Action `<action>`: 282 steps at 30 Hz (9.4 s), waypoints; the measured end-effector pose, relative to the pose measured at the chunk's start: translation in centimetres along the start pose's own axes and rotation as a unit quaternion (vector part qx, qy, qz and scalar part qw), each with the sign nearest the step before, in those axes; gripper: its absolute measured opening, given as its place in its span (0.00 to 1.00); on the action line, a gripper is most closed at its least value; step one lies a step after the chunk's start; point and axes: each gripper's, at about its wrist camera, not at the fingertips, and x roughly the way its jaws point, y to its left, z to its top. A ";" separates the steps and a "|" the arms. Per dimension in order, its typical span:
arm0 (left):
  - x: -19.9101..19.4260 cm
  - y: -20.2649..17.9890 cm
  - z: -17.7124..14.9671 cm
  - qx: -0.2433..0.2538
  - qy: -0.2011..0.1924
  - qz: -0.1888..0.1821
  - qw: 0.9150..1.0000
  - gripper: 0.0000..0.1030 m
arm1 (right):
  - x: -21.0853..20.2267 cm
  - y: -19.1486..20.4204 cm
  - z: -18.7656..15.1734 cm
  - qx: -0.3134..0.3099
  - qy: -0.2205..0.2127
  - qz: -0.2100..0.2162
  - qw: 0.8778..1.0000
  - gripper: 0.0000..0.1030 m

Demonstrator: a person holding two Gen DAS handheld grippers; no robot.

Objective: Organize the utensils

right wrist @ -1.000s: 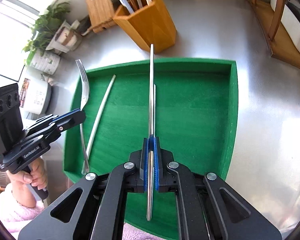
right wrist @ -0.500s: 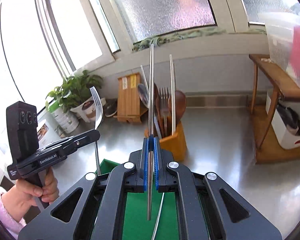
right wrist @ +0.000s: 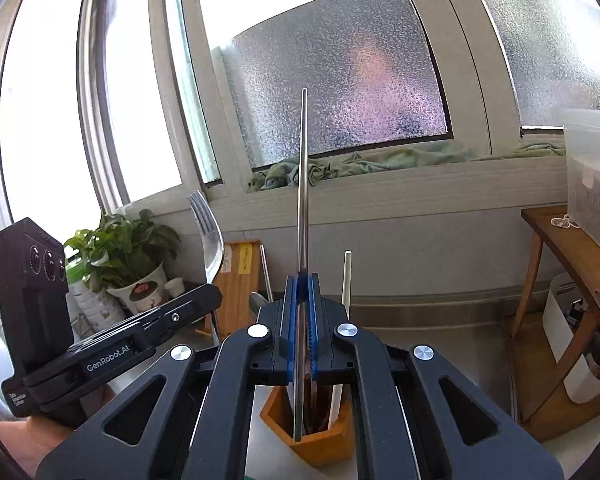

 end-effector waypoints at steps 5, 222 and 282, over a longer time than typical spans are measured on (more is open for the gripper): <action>2.5 0.5 -1.0 0.002 0.003 -0.009 1.000 0.05 | 1.2 -0.2 -0.8 -0.015 -0.002 -0.005 1.000 0.05; -1.0 2.3 -5.8 0.033 0.040 -0.062 0.997 0.20 | -2.1 -0.3 -7.1 -0.059 0.083 -0.040 0.994 0.27; -15.9 -2.0 -7.8 0.043 0.237 0.091 0.966 0.92 | -14.2 5.8 -10.2 -0.010 0.320 -0.098 0.942 0.97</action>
